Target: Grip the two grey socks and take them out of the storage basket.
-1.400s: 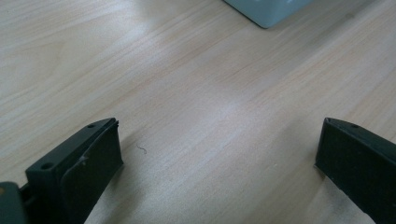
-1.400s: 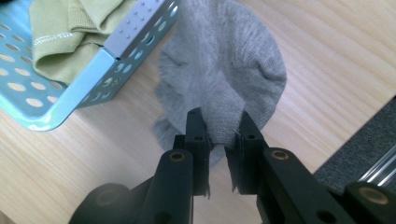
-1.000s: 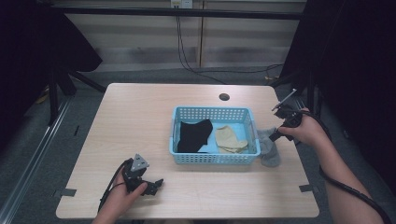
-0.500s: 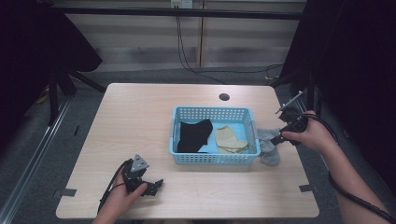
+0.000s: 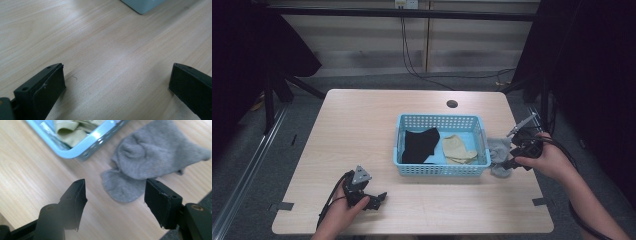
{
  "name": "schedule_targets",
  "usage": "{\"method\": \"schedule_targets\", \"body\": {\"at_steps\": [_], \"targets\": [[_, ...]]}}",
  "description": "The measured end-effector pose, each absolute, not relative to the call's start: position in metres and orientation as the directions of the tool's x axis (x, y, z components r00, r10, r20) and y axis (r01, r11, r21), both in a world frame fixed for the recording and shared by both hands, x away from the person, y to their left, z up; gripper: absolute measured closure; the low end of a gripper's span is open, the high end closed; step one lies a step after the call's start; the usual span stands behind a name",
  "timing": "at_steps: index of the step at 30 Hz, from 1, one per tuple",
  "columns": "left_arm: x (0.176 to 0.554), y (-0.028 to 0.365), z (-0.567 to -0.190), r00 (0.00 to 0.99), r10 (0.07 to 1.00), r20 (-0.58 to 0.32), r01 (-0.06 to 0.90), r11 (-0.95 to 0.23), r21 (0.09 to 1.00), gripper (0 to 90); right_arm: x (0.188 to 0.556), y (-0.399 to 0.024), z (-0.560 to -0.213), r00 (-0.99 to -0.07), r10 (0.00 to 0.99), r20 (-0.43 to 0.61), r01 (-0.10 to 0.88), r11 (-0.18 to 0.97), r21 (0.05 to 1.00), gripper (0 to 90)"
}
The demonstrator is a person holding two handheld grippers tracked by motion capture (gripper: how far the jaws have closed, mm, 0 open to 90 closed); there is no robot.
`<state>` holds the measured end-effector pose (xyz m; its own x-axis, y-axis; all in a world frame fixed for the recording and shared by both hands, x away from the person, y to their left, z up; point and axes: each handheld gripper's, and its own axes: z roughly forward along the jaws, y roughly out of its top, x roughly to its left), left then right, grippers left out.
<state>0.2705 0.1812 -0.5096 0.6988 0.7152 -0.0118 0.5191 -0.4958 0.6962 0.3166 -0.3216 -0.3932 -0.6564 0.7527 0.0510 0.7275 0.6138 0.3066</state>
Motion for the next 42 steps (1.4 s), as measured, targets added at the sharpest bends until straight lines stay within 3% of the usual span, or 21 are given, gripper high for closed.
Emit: {"method": "schedule_targets", "body": {"at_steps": [32, 42], "targets": [[0.270, 0.182, -0.509, 0.698, 0.716, -0.008, 0.522, -0.500, 0.691, 0.0, 0.242, -0.279, -0.467, -0.757, 0.645, 0.109, 0.631, 0.677, 0.377, 32.2], [0.269, 0.181, -0.509, 0.693, 0.720, -0.019, 0.528, -0.491, 0.693, 0.0, 0.234, -0.276, -0.475, -0.770, 0.635, 0.058, 0.597, 0.687, 0.414, 30.1]]}}
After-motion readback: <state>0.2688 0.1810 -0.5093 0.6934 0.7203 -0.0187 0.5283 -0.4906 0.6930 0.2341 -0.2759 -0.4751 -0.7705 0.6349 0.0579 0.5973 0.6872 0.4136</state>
